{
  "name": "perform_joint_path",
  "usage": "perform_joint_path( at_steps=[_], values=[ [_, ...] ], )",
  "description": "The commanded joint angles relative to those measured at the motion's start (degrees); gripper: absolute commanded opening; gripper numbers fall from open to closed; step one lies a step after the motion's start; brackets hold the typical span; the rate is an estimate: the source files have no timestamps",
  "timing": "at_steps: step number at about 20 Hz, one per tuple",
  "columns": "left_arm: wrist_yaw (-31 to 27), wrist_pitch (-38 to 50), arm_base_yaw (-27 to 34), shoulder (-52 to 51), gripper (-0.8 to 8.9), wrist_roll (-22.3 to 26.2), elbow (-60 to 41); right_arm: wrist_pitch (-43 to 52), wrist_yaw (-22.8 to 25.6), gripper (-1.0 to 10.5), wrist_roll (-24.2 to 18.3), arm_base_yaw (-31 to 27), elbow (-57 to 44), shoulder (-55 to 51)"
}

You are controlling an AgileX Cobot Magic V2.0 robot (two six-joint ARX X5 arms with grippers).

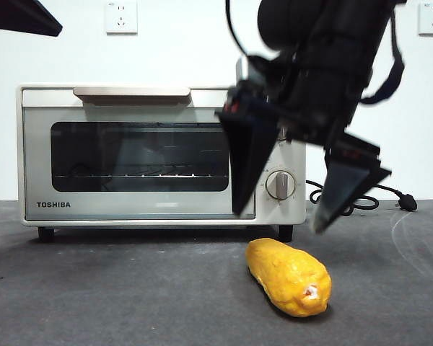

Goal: Take the corn from the table,put the corn in the oven

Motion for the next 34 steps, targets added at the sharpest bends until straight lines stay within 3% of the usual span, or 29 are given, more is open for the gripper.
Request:
perform_joint_path(
  at_steps=[1, 3, 4, 9, 11, 17, 21, 26, 34],
  values=[
    [0.0, 0.1, -0.2, 0.5, -0.05, 1.0, 0.2, 0.7, 0.1, 5.9, 0.2, 0.7, 0.1, 2.7],
    [0.0, 0.1, -0.2, 0.7, -0.05, 1.2, 0.2, 0.8, 0.7, 5.9, 0.4, 1.4, 0.1, 4.3],
    [0.0, 0.2, -0.2, 0.9, -0.05, 1.2, 0.2, 0.9, 1.7, 5.2, 1.0, 1.8, 0.1, 4.8],
    [0.0, 0.1, -0.2, 1.6, -0.05, 1.6, 0.2, 2.0, 5.0, 0.0, 1.3, 4.0, 0.1, 5.9],
    [-0.1, 0.2, -0.2, 1.7, -0.05, 1.6, 0.2, 1.9, 7.9, -0.1, 1.3, 4.4, 0.1, 5.9],
    [0.0, 1.2, -0.2, 1.7, -0.05, 1.5, 0.2, -1.5, 7.3, -0.1, 0.6, 4.9, 1.1, 4.0],
    [-0.1, 6.5, -0.2, 2.0, -0.05, 0.9, 0.9, -3.4, 3.7, -0.1, 0.6, 6.4, 3.7, -2.0],
    [-4.5, 7.0, -0.2, 6.5, -0.06, 2.0, 9.1, -5.5, 1.0, -0.1, 0.7, 8.4, 8.3, -12.4],
    [-4.5, -3.7, -1.0, 22.2, -0.06, 8.6, 24.2, -7.9, 1.1, -0.1, 0.6, 8.9, 13.0, -22.1]
  ],
)
